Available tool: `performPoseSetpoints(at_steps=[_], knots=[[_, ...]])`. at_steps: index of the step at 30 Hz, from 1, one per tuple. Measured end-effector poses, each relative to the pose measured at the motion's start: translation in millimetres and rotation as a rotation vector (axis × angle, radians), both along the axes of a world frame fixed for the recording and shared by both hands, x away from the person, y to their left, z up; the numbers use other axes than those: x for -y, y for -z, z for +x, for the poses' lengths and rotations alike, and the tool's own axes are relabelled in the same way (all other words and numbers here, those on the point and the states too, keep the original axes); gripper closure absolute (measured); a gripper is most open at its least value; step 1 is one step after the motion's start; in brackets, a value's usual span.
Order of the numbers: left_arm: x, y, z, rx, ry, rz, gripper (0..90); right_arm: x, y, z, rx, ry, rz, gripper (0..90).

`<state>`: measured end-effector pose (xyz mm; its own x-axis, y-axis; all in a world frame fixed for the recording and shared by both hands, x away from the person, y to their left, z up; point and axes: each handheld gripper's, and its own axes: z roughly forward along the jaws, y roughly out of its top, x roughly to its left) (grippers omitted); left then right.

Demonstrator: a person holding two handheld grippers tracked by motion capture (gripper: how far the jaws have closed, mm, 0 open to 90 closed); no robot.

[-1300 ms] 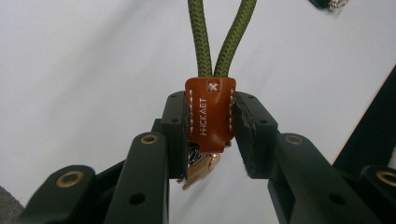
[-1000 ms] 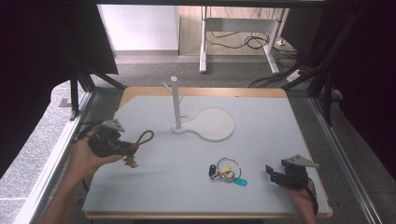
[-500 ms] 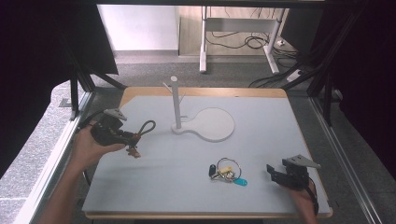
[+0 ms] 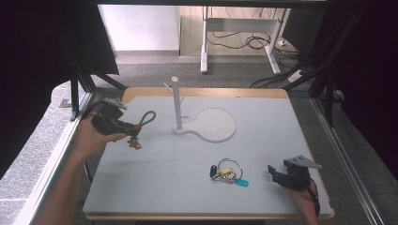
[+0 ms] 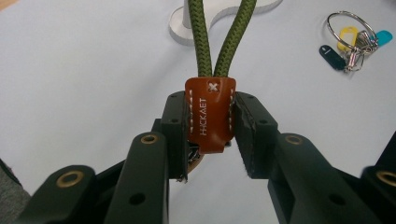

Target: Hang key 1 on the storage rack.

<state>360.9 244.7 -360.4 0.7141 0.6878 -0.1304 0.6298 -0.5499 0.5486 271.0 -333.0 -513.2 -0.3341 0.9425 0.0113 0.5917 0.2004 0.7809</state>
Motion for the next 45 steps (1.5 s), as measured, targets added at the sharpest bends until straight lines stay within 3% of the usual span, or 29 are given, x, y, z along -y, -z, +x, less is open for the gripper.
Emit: performPoseSetpoints(at_steps=[4, 14, 19, 35, 45], knots=[[6.3, -2.6, 9.6, 0.001, -0.011, 0.005, 67.2, -0.4, -0.1, 0.4, 0.001, -0.002, 0.0, 28.8], [10.5, -9.6, 31.5, -0.007, -0.033, -0.036, 67.1, 0.2, 0.1, 0.6, 0.002, 0.001, -0.003, 28.6], [6.6, -10.0, 42.0, -0.023, -0.034, -0.096, 67.1, -1.1, 0.3, 0.9, -0.002, -0.001, -0.004, 28.6], [2.8, -13.0, 63.0, -0.025, -0.032, -0.164, 67.1, -2.4, 0.8, 1.6, -0.007, -0.009, -0.006, 28.6], [1.2, -20.6, 72.9, -0.011, -0.032, -0.171, 67.1, -1.9, -1.1, 0.5, 0.02, 0.0, -0.011, 29.7]])
